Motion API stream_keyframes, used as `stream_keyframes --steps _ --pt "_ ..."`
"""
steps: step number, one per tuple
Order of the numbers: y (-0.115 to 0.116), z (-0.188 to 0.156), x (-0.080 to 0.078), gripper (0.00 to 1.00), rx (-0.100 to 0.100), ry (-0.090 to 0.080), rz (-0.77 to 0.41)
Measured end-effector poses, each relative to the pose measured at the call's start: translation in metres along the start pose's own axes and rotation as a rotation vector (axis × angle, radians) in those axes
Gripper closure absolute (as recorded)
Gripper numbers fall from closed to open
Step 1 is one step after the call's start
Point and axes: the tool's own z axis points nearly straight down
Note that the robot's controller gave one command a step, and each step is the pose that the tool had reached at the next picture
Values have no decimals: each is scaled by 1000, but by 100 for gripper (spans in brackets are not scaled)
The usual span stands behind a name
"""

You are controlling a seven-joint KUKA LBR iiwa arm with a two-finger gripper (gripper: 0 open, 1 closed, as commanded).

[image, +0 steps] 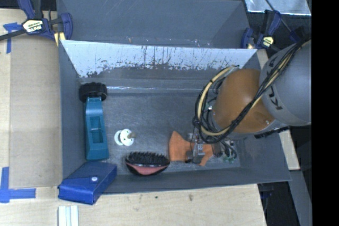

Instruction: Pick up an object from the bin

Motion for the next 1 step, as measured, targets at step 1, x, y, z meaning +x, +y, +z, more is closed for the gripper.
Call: stream_keyframes --steps 1 --pt "0 -11 2 100 0 8 0"
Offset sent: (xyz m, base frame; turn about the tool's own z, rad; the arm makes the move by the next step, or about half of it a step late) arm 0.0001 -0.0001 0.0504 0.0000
